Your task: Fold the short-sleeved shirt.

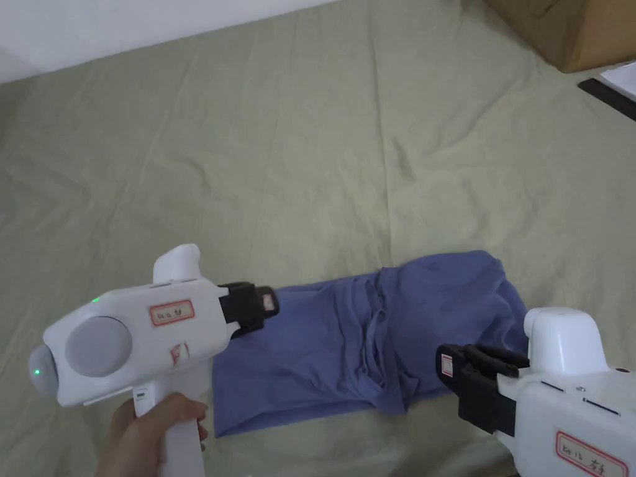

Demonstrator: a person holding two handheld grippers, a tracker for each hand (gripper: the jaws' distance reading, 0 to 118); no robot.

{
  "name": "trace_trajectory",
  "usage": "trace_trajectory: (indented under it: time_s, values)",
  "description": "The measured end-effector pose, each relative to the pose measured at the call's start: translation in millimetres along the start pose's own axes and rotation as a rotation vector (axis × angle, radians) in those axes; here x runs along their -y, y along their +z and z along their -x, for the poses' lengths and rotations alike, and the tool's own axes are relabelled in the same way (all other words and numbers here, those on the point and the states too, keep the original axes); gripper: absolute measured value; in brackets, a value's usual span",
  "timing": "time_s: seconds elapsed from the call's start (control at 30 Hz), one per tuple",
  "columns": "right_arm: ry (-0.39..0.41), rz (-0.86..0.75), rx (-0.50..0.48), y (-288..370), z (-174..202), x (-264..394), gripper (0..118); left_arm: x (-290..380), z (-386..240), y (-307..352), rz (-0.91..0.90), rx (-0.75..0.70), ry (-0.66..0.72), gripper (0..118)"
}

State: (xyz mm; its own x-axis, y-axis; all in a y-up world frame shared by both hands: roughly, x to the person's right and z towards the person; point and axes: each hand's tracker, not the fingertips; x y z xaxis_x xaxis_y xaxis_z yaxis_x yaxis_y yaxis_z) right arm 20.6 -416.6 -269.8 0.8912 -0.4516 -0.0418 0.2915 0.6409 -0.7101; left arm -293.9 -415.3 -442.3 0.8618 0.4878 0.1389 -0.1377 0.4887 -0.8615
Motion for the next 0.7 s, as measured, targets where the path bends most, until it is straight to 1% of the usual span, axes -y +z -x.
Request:
trace_trajectory:
  time_s: [0.03, 0.1, 0.13, 0.17, 0.2, 0.27, 0.3, 0.37, 0.47, 0.53, 0.63, 0.7]
  values:
    - [-0.003, -0.001, -0.001, 0.2, -2.1, -0.3, 0, 6.6, -2.0, -6.5, 0.020, 0.014, -0.007, 0]
    - [-0.017, -0.005, 0.001, 1.1, -7.5, -0.5, 0, 20.8, -7.2, -19.8, 0.107, 0.126, 0.015, 0]
    - [-0.026, -0.006, 0.000, 1.7, -10.3, -0.6, 0, 27.6, -12.6, -24.7, 0.118, 0.140, 0.009, 0]
    - [-0.032, -0.006, 0.000, 2.6, -13.6, -0.8, 0, 35.2, -24.1, -32.3, 0.141, 0.151, -0.023, 0]
    - [-0.036, -0.007, 0.003, 3.0, -15.0, -0.7, 0, 41.7, -33.7, -39.4, 0.174, 0.148, -0.085, 0]
    - [-0.038, -0.009, 0.013, 4.4, -18.7, -0.7, 0, 52.9, -50.0, -53.9, 0.237, 0.124, -0.149, 0]
    - [-0.038, -0.010, 0.020, 5.2, -20.0, -0.8, 0, 58.1, -57.1, -61.6, 0.263, 0.131, -0.168, 0]
    - [-0.042, -0.014, 0.027, 6.7, -21.8, -1.1, 0, 65.1, -62.7, -74.8, 0.305, 0.147, -0.156, 0]
    - [-0.048, -0.023, 0.029, 9.2, -20.0, -1.1, 0, 66.4, -71.7, -79.4, 0.304, 0.147, -0.167, 0]
    - [-0.042, -0.025, 0.027, 10.2, -14.9, -1.5, 0, 61.0, -72.8, -70.3, 0.281, 0.179, -0.188, 0]
    - [-0.011, -0.022, 0.029, 11.2, -0.7, -4.3, 0, 46.6, -64.1, -46.0, 0.217, 0.237, -0.158, 0]
    - [0.014, -0.022, 0.020, 10.3, 9.0, -6.1, 0, 33.2, -44.7, -22.2, 0.143, 0.263, -0.101, 3]
